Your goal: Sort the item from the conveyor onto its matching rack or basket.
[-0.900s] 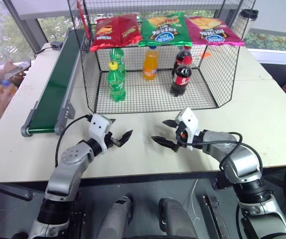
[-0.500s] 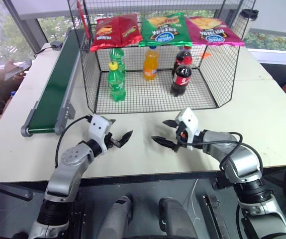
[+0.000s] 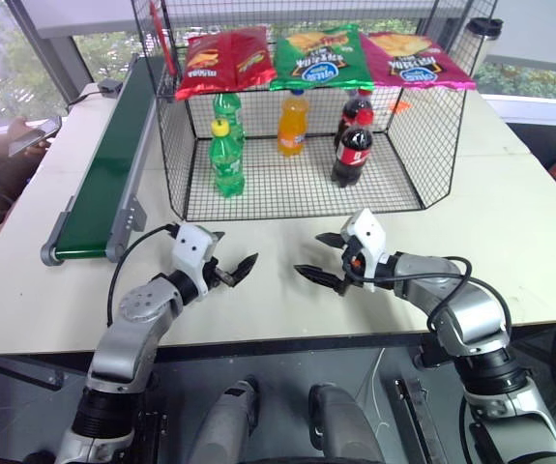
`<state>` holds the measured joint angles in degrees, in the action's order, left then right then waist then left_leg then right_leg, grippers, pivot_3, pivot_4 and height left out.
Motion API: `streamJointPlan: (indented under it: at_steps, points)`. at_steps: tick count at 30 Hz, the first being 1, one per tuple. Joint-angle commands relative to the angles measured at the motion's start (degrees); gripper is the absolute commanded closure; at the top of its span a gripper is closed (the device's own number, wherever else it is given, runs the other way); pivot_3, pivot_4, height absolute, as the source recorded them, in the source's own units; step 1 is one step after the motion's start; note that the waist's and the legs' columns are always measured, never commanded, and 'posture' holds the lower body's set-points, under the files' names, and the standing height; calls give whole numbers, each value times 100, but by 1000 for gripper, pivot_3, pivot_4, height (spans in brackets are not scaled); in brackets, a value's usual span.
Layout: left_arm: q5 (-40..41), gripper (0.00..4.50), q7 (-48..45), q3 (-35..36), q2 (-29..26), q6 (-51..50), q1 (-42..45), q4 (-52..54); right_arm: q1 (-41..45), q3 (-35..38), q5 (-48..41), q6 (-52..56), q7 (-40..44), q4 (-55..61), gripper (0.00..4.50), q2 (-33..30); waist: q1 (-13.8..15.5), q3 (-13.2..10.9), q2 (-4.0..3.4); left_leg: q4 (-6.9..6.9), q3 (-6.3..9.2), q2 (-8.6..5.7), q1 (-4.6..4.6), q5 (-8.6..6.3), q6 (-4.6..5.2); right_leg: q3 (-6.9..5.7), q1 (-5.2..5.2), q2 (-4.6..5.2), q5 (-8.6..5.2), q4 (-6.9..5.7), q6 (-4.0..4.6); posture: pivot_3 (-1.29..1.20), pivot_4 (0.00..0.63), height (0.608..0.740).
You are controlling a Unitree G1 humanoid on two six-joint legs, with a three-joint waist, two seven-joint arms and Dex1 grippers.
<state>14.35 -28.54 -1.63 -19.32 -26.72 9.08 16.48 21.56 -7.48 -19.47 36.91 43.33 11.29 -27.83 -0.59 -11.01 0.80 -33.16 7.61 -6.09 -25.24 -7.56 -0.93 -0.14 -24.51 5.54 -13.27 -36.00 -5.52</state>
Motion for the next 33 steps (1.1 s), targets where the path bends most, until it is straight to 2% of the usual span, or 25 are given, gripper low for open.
streamJointPlan:
  at_steps: [1,33]
  points:
    - [18,0,0,-73,1,45,1,239,81,86,-104,-18,49,299,38,-45,0,0,0,0,0,0,0,0,0,0,0,0,0,0,0,0,150,739]
    - [16,0,52,-108,-6,62,37,233,140,85,-130,-11,133,278,38,-56,0,0,0,0,0,0,-2,0,0,-1,0,1,0,3,0,0,150,739]
